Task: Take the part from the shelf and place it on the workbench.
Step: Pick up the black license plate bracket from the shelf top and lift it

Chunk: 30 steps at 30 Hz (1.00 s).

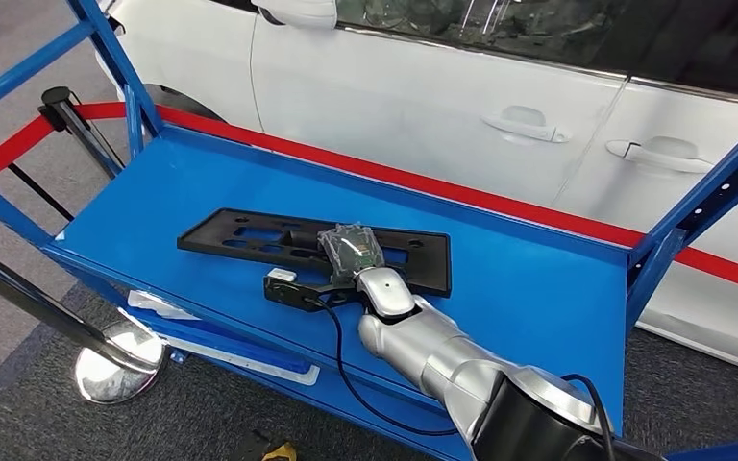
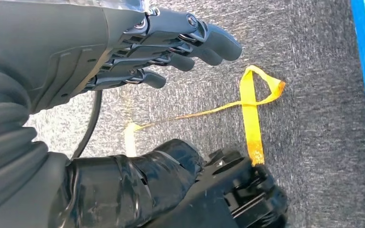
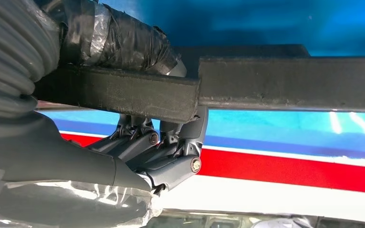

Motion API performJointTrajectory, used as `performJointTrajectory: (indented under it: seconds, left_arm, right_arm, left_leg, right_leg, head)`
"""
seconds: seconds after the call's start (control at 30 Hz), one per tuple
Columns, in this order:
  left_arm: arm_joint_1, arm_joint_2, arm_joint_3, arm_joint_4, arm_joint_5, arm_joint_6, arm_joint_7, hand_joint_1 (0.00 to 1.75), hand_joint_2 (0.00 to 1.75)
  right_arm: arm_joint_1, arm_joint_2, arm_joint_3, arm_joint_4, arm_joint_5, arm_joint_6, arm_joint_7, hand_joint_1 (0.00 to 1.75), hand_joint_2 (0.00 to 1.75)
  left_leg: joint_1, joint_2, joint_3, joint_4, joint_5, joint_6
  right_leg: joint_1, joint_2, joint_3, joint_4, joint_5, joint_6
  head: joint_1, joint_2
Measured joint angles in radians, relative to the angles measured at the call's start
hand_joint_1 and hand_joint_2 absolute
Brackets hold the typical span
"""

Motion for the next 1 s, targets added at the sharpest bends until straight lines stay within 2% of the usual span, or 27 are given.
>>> performJointTrajectory:
  seconds: [0.07,0.13,0.23,0.3,0.33,0.4,0.43,0.47,0.5,0.53,0.57,0.63,0.67,0.73,0.8,0.87,0.93,0.97,1.0]
  left_arm:
    - [0.000,0.001,0.002,0.000,0.014,0.043,0.008,0.00,1.75]
    - [-0.001,0.000,0.004,0.000,0.021,0.109,0.032,0.00,1.75]
    - [-0.001,-0.002,0.005,0.000,0.028,0.156,0.058,0.00,1.75]
    - [0.001,-0.002,0.006,0.000,0.031,0.160,0.062,0.00,1.75]
    - [0.002,-0.002,0.006,0.000,0.033,0.161,0.062,0.00,1.75]
    - [0.002,-0.001,0.009,0.000,0.036,0.164,0.062,0.00,1.75]
    - [0.002,-0.001,0.010,0.000,0.039,0.165,0.062,0.00,1.75]
    - [0.002,-0.001,0.011,0.000,0.041,0.167,0.062,0.00,1.75]
    - [0.003,-0.001,0.011,0.000,0.043,0.169,0.062,0.00,1.75]
    - [0.003,-0.001,0.012,0.000,0.044,0.170,0.062,0.00,1.75]
    - [0.004,-0.001,0.012,0.000,0.044,0.172,0.061,0.00,1.75]
    - [0.003,-0.001,0.013,0.000,0.044,0.173,0.061,0.00,1.75]
    - [0.003,-0.001,0.013,0.000,0.044,0.174,0.061,0.00,1.75]
    - [0.003,0.000,0.014,0.000,0.044,0.175,0.061,0.00,1.75]
    - [0.003,0.000,0.015,0.000,0.044,0.176,0.060,0.00,1.75]
    - [0.002,0.001,0.017,0.000,0.044,0.176,0.060,0.00,1.75]
    - [0.002,0.001,0.018,0.000,0.045,0.176,0.060,0.00,1.75]
    - [0.003,0.001,0.018,0.000,0.046,0.176,0.060,0.00,1.75]
    - [0.004,0.001,0.019,0.000,0.048,0.176,0.061,0.00,1.75]
  right_arm:
    - [-0.001,-0.003,-0.013,-0.023,0.006,-0.073,-0.049,1.75,1.75]
    - [-0.009,-0.010,-0.031,-0.091,0.052,-0.146,-0.058,1.75,1.75]
    - [-0.027,-0.029,-0.053,-0.230,0.146,-0.165,0.005,1.75,1.75]
    - [-0.029,-0.045,-0.066,-0.305,0.178,-0.165,0.024,1.75,1.75]
    - [-0.028,-0.053,-0.072,-0.337,0.184,-0.166,0.026,1.75,1.75]
    - [-0.024,-0.069,-0.082,-0.398,0.190,-0.169,0.024,1.75,1.75]
    - [-0.020,-0.076,-0.087,-0.423,0.191,-0.171,0.023,1.75,1.75]
    - [-0.015,-0.084,-0.091,-0.444,0.192,-0.173,0.022,1.75,1.75]
    - [-0.011,-0.090,-0.095,-0.463,0.192,-0.174,0.021,1.75,1.75]
    - [-0.008,-0.096,-0.098,-0.480,0.192,-0.175,0.021,1.75,1.75]
    - [-0.006,-0.101,-0.101,-0.498,0.192,-0.175,0.021,1.75,1.75]
    - [-0.005,-0.108,-0.109,-0.529,0.192,-0.176,0.021,1.75,1.75]
    - [-0.005,-0.111,-0.114,-0.542,0.192,-0.176,0.021,1.75,1.75]
    - [-0.002,-0.118,-0.121,-0.565,0.192,-0.178,0.021,1.75,1.75]
    - [0.000,-0.124,-0.127,-0.583,0.192,-0.178,0.022,1.75,1.75]
    - [0.000,-0.127,-0.136,-0.601,0.192,-0.179,0.022,1.75,1.75]
    - [0.002,-0.129,-0.141,-0.612,0.190,-0.180,0.021,1.75,1.75]
    - [0.005,-0.131,-0.143,-0.615,0.187,-0.181,0.020,1.75,1.75]
    - [0.010,-0.133,-0.144,-0.618,0.184,-0.183,0.019,1.75,1.75]
  left_leg:
    - [0.005,0.002,0.063,-0.135,0.070,-0.002]
    - [0.001,0.002,0.112,-0.240,0.104,0.003]
    - [-0.005,-0.001,0.115,-0.257,0.106,0.024]
    - [-0.003,-0.001,0.116,-0.263,0.113,0.039]
    - [-0.002,-0.001,0.117,-0.266,0.115,0.047]
    - [-0.006,-0.001,0.115,-0.266,0.115,0.056]
    - [-0.008,-0.001,0.115,-0.266,0.115,0.058]
    - [-0.010,-0.001,0.116,-0.265,0.114,0.060]
    - [-0.011,-0.002,0.117,-0.264,0.112,0.060]
    - [-0.012,-0.003,0.118,-0.262,0.110,0.060]
    - [-0.012,-0.003,0.119,-0.259,0.106,0.059]
    - [-0.015,-0.004,0.115,-0.251,0.099,0.051]
    - [-0.017,-0.004,0.112,-0.248,0.097,0.047]
    - [-0.017,-0.005,0.109,-0.249,0.098,0.038]
    - [-0.015,-0.003,0.104,-0.238,0.086,0.028]
    - [-0.013,-0.001,0.067,-0.160,0.043,0.019]
    - [-0.011,-0.001,0.000,-0.028,-0.008,0.011]
    - [-0.010,-0.001,-0.026,0.017,-0.016,0.009]
    - [-0.009,-0.001,-0.036,0.028,-0.005,0.008]
  right_leg:
    - [-0.002,0.003,0.002,0.002,-0.001,0.002]
    - [0.000,0.009,-0.003,0.006,-0.001,0.010]
    - [0.002,0.014,-0.010,0.005,0.003,0.028]
    - [0.000,0.011,-0.020,0.027,-0.015,0.037]
    - [0.000,0.010,-0.039,0.067,-0.039,0.040]
    - [-0.001,0.008,-0.101,0.197,-0.101,0.041]
    - [-0.001,0.008,-0.131,0.258,-0.122,0.040]
    - [-0.001,0.008,-0.149,0.292,-0.126,0.039]
    - [0.000,0.008,-0.150,0.288,-0.110,0.037]
    - [0.000,0.008,-0.132,0.245,-0.079,0.034]
    - [0.001,0.008,-0.102,0.178,-0.041,0.030]
    - [0.004,0.010,-0.047,0.062,0.000,0.025]
    - [0.005,0.011,-0.034,0.034,0.005,0.024]
    - [0.006,0.013,-0.032,0.022,0.001,0.019]
    - [0.003,0.012,-0.028,0.014,0.004,0.011]
    - [-0.001,0.011,-0.022,0.007,0.006,0.004]
    - [0.001,0.010,-0.021,0.007,0.004,0.000]
    - [0.001,0.010,-0.020,0.007,0.003,-0.001]
    - [0.002,0.010,-0.019,0.007,0.002,-0.002]
  head:
    - [0.000,0.000]
    - [0.000,0.000]
    - [0.000,0.000]
    - [0.002,0.000]
    - [0.004,0.000]
    - [0.007,0.000]
    - [0.008,0.000]
    - [0.008,0.000]
    - [0.008,0.000]
    - [0.008,0.000]
    - [0.008,0.000]
    - [0.008,0.000]
    - [0.007,0.000]
    - [0.007,0.000]
    - [0.006,0.000]
    - [0.004,0.000]
    - [0.003,0.000]
    - [0.003,0.000]
    - [0.003,0.000]
